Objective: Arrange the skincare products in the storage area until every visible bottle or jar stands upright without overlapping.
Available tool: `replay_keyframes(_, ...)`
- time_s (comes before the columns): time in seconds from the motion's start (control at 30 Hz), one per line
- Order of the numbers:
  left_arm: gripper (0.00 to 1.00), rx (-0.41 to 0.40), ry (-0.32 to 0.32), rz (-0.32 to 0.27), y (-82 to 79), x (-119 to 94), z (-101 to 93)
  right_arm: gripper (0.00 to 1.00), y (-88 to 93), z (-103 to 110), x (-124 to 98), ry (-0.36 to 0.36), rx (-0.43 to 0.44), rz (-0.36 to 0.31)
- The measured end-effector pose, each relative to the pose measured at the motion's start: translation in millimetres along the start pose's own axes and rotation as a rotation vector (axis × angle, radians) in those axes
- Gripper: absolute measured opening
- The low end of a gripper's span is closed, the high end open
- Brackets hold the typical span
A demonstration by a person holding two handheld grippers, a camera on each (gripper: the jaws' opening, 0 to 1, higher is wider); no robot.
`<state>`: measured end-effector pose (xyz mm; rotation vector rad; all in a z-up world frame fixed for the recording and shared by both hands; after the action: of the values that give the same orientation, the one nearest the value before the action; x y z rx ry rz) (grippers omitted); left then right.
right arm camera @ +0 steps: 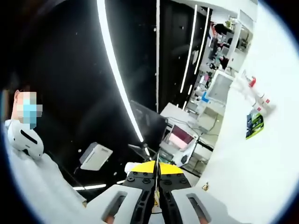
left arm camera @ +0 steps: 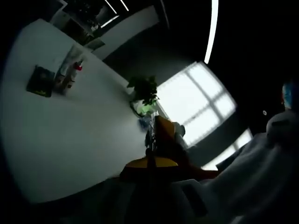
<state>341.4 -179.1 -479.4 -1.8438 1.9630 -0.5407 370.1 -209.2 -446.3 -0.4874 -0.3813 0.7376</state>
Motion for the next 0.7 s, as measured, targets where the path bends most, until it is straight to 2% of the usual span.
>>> replay_keyframes(0.07, 0.0, -0.007, 0.007, 0.015, 2.2, -2.2, -3.0, 0.0, 3.9, 1.3, -1.0, -0.006, -0.008, 0.045)
replay_keyframes(0.13, 0.0, -0.024, 0.004, 0.02, 3.6, -4.0, -3.3, 0.0, 14.9, -0.5, -2.7, 0.008, -0.075, 0.121)
replay_keyframes(0.23, 0.0, -0.032, 0.01, 0.029, 4.1, -3.7, -5.3, 0.05, 27.6, -2.7, -2.3, 0.028, -0.125, 0.182)
replay_keyframes(0.3, 0.0, -0.035, 0.012, 0.052, 5.9, -3.0, -6.5, 0.0, 31.3, -1.3, -1.5, 0.022, -0.11, 0.18)
replay_keyframes(0.33, 0.0, -0.031, -0.003, 0.059, 6.9, -3.8, -4.1, 0.0, 31.4, 2.5, -2.1, -0.006, -0.077, 0.173)
replay_keyframes(0.43, 0.0, -0.025, -0.012, 0.056, 5.8, -5.7, -2.8, 0.0, 32.1, -1.4, -1.8, 0.011, -0.072, 0.159)
replay_keyframes(0.57, 0.0, -0.011, -0.036, 0.004, 0.9, -5.0, 2.6, 0.0, 27.1, -7.1, 0.7, 0.046, -0.028, 0.132)
replay_keyframes(0.7, 0.0, 0.013, -0.044, -0.037, -4.3, -4.2, 3.7, 0.0, 21.5, -6.9, 2.5, 0.053, -0.002, 0.086)
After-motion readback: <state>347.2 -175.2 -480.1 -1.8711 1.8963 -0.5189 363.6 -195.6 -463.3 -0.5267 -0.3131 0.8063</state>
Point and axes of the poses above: the point that each gripper's makers call its tool centre point, and the gripper's own axes: x roughly forward along the fingers, z roughly to its left, y roughly out of its underside, the point moved 1 cm from there along -x, roughly backward along the fingers, and after that the axes turned 9 degrees about y, right-handed, at the moved point
